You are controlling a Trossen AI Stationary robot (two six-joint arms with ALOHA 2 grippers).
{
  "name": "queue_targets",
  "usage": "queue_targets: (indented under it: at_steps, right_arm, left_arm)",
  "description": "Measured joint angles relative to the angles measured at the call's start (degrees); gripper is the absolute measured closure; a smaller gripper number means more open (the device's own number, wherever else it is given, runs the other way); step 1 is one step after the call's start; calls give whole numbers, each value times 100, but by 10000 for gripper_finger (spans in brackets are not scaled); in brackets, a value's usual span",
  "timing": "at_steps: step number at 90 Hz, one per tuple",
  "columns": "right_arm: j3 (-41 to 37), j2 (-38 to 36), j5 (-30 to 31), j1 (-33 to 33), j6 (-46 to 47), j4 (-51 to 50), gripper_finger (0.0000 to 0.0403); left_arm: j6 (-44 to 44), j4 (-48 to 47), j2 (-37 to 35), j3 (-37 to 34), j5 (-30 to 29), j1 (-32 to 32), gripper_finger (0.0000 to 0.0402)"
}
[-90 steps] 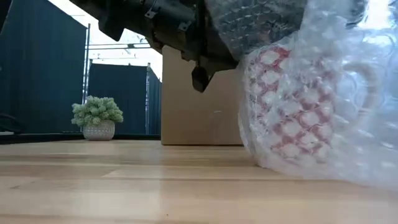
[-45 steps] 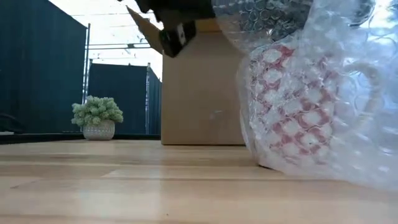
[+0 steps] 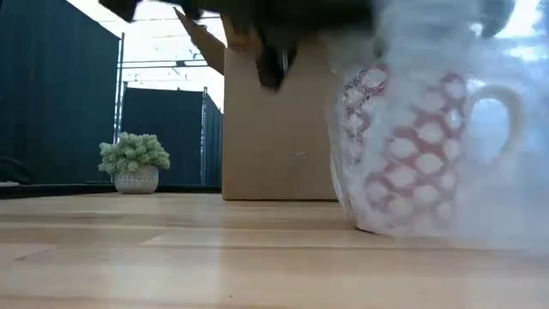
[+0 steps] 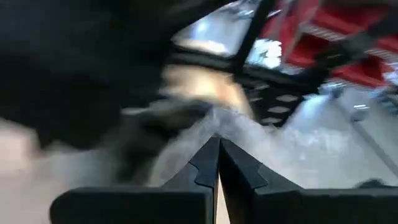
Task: Wrap mug
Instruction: Wrap the red mug with the bubble wrap
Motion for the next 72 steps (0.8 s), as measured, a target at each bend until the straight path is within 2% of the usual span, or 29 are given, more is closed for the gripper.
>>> queue_targets:
  at_steps: [22, 33, 51, 64, 72]
  right_arm:
    - [-19, -185, -33, -6, -34, -161, 218]
    - [-17, -569, -143, 16, 126, -382, 218]
    - [-8, -1131, -205, 117, 103, -664, 218]
    - [8, -1557, -322, 311, -163, -601, 218]
    - [8, -1714, -358, 543, -320, -236, 218]
  left_arm:
    - [-202, 70, 268, 31, 29, 222, 401]
    - [-204, 63, 381, 16, -226, 222, 401]
    - [-164, 31, 376, 17, -264, 226, 401]
    - [-193, 47, 380, 15, -239, 226, 401]
    - [-170, 70, 380, 10, -221, 224, 401]
